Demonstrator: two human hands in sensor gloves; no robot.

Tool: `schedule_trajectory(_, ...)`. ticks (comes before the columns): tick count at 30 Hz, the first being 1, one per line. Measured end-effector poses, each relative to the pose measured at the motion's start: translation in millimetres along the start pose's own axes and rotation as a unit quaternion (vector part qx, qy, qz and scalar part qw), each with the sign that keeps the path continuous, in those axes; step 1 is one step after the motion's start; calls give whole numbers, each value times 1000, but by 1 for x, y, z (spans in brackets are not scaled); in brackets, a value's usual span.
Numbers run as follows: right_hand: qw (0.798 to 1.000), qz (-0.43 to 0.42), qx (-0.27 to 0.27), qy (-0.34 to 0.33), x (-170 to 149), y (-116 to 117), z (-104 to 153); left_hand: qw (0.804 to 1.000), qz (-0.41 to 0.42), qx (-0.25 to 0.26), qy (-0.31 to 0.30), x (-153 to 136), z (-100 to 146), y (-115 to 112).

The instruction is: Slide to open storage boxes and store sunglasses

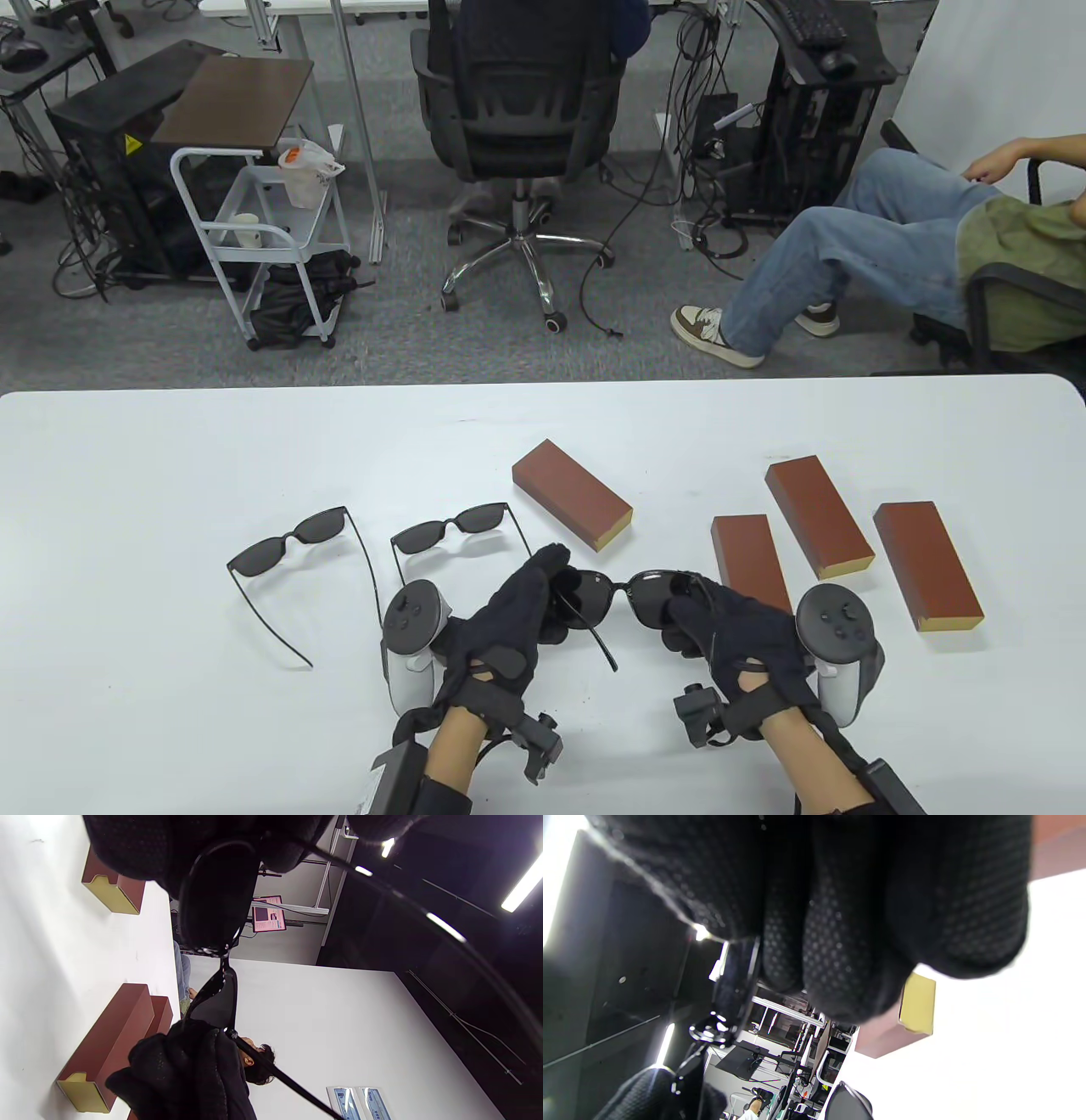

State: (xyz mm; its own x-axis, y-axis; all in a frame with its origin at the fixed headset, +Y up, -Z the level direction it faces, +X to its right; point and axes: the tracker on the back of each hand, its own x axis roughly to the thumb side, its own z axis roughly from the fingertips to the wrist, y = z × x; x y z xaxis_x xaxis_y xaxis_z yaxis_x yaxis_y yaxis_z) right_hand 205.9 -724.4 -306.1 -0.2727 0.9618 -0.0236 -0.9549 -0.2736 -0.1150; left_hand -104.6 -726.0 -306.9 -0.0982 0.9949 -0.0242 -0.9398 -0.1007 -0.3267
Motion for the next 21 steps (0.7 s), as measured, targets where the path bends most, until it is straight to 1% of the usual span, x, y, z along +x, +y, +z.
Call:
schedule_trajectory(4,1000,-7,1,11,-2,4,2,999,31,25,14,-9,2,-1)
schedule_trajectory(9,1000,-22,-2,18,-4,5,3,998,15,51,31,-12,4,-1)
schedule_trajectory(13,1000,0,-3,-4,-3,5,3,997,26,58,41,-15,5,-1)
schedule_trajectory(16,1000,-3,-4,-27,-2,6,3,996,35,63,48,-16,6,0)
schedule_trajectory(21,998,3,15,-67,2,9,2,995,34,73,51,-17,7,1)
